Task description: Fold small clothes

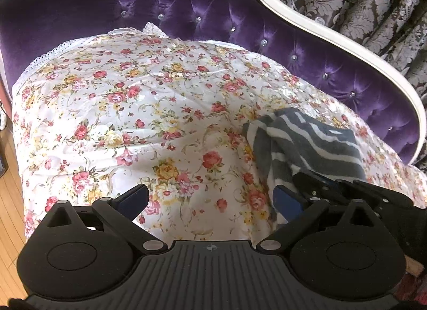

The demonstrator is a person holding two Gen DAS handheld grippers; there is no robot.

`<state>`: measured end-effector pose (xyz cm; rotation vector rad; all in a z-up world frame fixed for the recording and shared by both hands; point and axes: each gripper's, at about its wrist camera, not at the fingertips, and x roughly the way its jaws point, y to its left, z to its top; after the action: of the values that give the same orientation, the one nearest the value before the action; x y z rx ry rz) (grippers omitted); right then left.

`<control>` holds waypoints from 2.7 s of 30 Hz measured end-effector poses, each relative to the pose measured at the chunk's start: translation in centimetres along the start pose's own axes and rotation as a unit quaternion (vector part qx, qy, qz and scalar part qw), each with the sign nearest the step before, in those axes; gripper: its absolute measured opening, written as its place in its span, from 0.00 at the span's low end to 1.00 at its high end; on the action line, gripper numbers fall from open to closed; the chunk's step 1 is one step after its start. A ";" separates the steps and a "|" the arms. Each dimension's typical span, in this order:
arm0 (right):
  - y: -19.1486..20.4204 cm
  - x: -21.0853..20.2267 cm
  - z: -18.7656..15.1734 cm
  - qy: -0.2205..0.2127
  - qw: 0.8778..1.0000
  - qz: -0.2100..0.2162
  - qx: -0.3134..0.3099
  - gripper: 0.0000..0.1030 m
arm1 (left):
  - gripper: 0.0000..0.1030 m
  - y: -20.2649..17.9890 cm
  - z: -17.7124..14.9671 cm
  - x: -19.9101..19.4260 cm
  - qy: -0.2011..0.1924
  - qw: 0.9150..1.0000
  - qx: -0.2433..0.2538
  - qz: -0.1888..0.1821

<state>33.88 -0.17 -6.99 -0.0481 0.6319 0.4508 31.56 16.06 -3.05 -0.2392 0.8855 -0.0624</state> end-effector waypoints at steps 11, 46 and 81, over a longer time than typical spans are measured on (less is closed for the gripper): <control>-1.5 -7.0 -1.2 -0.100 0.995 -0.005 -0.021 0.56 | 0.98 0.5 0.1 0.3 0.000 1.000 -0.007 0.002; 3.7 -5.4 -8.5 -0.065 0.928 -0.110 -0.350 0.60 | 0.98 -0.9 -0.5 1.6 0.025 0.999 0.020 -0.016; 1.6 -6.8 -8.8 -0.056 0.979 0.011 -0.194 0.52 | 0.98 -6.1 -1.6 2.8 -0.005 0.993 0.096 -0.061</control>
<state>23.44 -2.97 -10.07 -0.3853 0.4273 0.5898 32.33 9.44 -4.71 -0.1139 0.8482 -0.2589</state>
